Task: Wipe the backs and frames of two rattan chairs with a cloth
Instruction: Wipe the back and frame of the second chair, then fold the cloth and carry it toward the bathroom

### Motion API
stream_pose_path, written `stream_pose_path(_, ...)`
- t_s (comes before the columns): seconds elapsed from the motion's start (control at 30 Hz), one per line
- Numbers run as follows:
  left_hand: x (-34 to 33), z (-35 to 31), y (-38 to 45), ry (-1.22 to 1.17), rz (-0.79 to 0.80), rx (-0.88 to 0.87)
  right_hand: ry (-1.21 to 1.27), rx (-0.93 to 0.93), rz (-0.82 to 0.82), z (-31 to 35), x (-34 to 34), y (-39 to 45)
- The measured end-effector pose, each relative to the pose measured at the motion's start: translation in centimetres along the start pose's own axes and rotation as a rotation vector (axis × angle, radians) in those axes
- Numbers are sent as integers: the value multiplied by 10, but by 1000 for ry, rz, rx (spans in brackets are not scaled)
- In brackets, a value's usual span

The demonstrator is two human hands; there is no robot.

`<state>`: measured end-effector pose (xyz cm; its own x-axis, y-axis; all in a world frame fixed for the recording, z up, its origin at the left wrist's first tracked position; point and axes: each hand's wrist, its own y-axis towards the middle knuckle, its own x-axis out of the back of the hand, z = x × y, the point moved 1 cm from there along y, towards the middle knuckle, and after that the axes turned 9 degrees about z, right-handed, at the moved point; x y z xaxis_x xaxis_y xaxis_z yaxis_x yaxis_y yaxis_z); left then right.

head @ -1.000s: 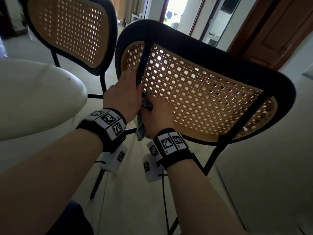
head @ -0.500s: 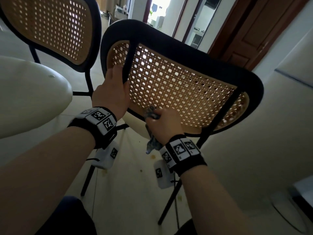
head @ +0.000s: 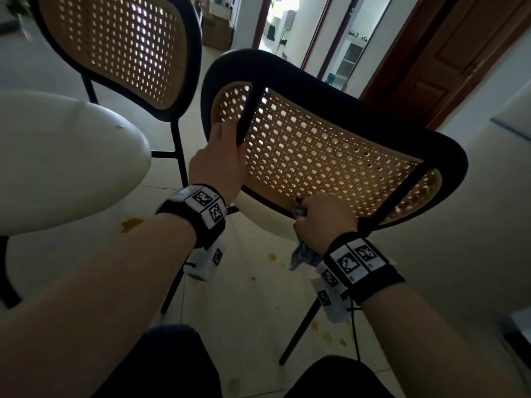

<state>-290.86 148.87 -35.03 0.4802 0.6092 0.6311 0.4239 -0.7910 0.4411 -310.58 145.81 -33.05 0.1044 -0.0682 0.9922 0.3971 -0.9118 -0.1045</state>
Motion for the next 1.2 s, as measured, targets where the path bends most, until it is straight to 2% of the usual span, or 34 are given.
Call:
stream_pose_path(0.3,-7,11,4,20,-60,-133,179,305,-48,58,-2,32)
stream_pose_path(0.43,-5,12,3,11,-56,-109,232,322,-75,89,-1,51)
stream_pose_path(0.5,-1,6,3,11,-19,-52,228,304,-51,92,1,51)
stream_pose_path(0.63,12,-5,0,39,81,8,273,261,133,82,12,41)
stream_pose_path(0.73,31,-20,5,92,203,134,293,216,262,77,37,37)
stream_pose_path(0.83,53,-37,10,190,348,299,325,138,531,66,46,18)
stream_pose_path(0.93,84,-67,14,209,634,502,341,74,799,38,71,-22)
stream_pose_path(1.07,135,-111,-1,106,791,774,281,244,848,13,113,-71)
stream_pose_path(1.2,188,-154,-8,140,886,928,271,363,866,-2,166,-96)
